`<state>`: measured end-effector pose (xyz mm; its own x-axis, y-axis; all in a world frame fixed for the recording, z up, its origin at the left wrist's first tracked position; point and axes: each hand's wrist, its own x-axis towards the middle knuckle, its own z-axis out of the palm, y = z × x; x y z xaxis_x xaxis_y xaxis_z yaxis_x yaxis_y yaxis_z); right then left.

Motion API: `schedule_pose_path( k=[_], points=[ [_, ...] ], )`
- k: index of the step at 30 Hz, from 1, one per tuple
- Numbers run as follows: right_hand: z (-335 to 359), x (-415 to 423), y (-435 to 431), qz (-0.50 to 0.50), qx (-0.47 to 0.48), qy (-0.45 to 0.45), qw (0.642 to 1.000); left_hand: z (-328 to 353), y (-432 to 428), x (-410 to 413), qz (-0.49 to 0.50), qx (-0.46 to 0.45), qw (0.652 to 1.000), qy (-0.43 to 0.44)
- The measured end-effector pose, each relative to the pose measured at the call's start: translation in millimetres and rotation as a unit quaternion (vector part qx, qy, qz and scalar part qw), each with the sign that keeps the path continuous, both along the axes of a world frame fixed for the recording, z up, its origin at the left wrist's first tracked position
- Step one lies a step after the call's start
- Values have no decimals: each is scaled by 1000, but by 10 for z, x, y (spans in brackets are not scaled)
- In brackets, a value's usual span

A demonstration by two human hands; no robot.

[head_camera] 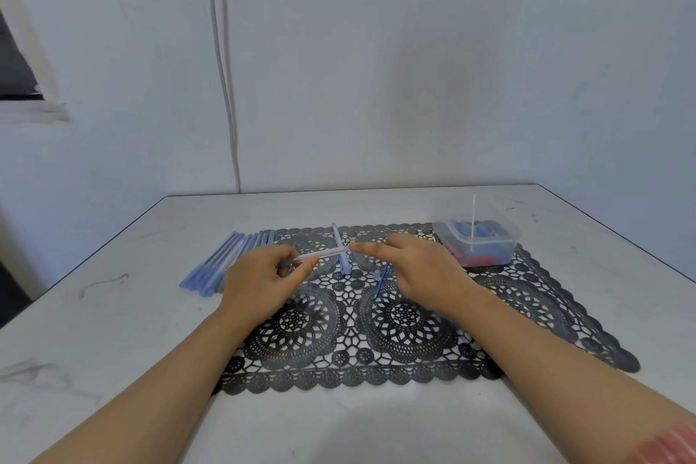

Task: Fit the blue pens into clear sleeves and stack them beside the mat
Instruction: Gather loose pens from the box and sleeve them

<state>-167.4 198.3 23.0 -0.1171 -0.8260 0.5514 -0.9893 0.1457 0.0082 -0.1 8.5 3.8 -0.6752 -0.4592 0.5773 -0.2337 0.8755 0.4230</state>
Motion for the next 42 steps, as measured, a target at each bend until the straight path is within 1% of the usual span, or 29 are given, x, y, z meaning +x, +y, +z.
schedule_pose_path(
  k=[9,19,24,31,36,39,42],
  points=[
    [4,29,-3,8,-8,2,1000,5,13,8,-13,7,1000,13],
    [6,63,-3,32,-13,-3,999,15,37,17,-23,-11,1000,16],
    [41,78,25,21,-36,-14,999,19,30,17,-17,4,1000,23],
    [-9,72,5,27,-21,-21,999,14,29,18,-18,-3,1000,19],
    [-7,89,7,20,-28,-16,999,34,50,25,-29,-10,999,20],
    [-25,103,-13,-8,-64,-23,998,35,51,31,-31,-12,999,20],
    [-23,98,-27,-104,-119,-19,987,37,43,31,-29,-5,999,27]
  ],
)
